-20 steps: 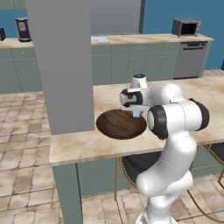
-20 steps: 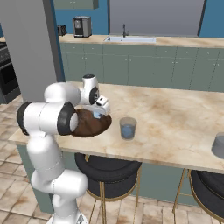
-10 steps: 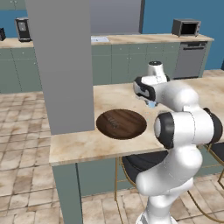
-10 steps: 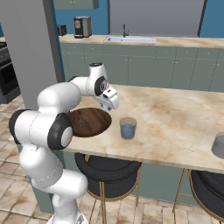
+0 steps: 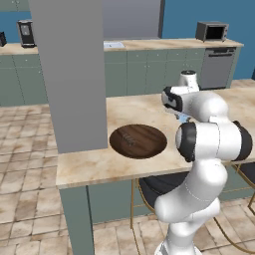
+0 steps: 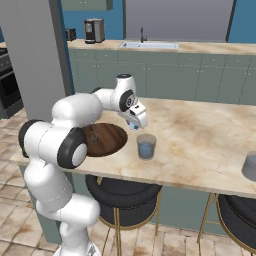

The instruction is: There are four ice cubes in the ice bowl. Place two ice cubes in each glass of water.

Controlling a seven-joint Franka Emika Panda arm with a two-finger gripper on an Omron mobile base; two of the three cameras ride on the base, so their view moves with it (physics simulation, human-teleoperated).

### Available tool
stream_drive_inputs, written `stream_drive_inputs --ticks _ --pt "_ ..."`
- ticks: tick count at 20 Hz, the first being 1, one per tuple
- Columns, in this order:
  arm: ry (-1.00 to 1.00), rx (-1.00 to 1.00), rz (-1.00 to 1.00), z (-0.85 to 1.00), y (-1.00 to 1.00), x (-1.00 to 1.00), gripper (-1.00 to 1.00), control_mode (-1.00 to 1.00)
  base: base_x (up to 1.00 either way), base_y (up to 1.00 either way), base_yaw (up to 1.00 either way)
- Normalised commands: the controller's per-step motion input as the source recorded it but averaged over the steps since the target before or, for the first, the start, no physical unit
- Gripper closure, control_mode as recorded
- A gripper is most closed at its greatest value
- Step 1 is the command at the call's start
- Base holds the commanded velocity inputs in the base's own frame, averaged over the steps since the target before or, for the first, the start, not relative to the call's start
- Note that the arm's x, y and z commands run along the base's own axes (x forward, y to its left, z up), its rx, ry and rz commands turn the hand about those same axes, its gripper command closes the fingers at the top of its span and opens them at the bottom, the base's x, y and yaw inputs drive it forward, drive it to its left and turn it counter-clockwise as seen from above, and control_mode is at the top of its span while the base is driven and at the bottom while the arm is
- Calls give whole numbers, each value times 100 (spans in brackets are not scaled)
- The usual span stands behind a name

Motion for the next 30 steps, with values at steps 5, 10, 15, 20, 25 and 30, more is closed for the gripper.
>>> stream_drive_inputs --ticks 5,10,15,20,25,30 --pt "2 11 0 -22 -45 5 100 -100 0 0 0" --pt "4 1 -1 -20 -20 3 100 -100 0 0 0" --pt "0 0 -2 -9 -7 12 100 -100 0 0 0" --pt "0 0 -6 -14 0 25 100 -100 0 0 0" --pt "0 0 -3 -22 -3 14 100 -100 0 0 0" --pt "1 0 0 -28 -7 1 100 -100 0 0 0"
